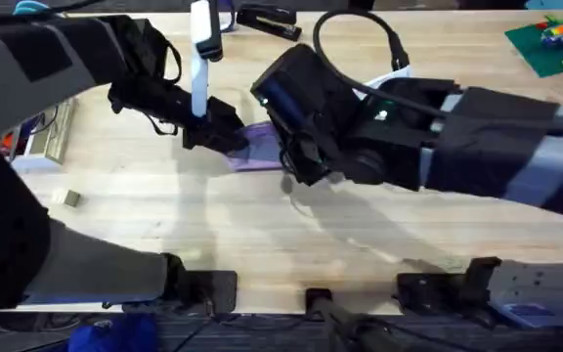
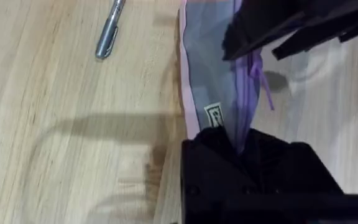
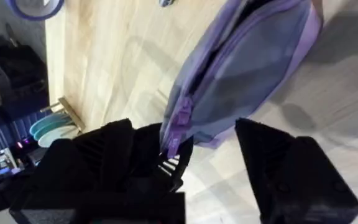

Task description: Unzip the bag, pick up the pens from the table one at a time and place them inside, then zip the bag closed.

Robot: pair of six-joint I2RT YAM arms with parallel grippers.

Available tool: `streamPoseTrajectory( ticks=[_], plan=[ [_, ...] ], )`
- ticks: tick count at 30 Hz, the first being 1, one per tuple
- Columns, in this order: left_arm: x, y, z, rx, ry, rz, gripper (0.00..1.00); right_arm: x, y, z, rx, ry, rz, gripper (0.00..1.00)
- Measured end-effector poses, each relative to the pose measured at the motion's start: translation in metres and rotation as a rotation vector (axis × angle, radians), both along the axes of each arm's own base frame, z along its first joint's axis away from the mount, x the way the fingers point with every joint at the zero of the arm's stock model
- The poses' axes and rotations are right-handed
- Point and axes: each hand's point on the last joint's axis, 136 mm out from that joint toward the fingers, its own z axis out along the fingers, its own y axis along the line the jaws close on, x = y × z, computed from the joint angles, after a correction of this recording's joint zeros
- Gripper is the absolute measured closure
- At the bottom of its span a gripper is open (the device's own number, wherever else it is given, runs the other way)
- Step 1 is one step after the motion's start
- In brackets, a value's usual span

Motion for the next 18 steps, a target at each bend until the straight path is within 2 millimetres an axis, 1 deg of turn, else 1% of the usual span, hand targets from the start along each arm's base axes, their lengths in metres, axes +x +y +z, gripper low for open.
streamPoseTrajectory(
  ticks=[3, 9, 12, 13, 15, 18],
  plan=[
    [0.0000, 0.0000, 0.0000, 0.000, 0.000, 0.000, 0.958, 0.0025, 0.0025, -0.0043, 0.002, 0.001, -0.004, 0.019],
    [0.0000, 0.0000, 0.0001, 0.000, 0.000, 0.000, 0.958, 0.0071, 0.0059, -0.0046, 0.017, -0.008, -0.010, 0.137],
    [0.0001, 0.0000, 0.0001, 0.000, -0.001, 0.000, 0.958, 0.0069, 0.0058, -0.0056, 0.015, -0.006, -0.010, 0.243],
    [0.0001, 0.0000, 0.0000, 0.000, 0.000, 0.000, 0.958, 0.0068, 0.0056, -0.0062, 0.013, -0.004, -0.011, 0.294],
    [0.0002, 0.0000, 0.0001, 0.000, -0.001, 0.000, 0.958, 0.0068, 0.0056, -0.0066, 0.015, -0.002, -0.014, 0.424],
    [0.0004, 0.0000, 0.0001, 0.000, -0.002, 0.000, 0.958, 0.0067, 0.0056, -0.0075, 0.014, 0.000, -0.015, 0.584]
  ],
)
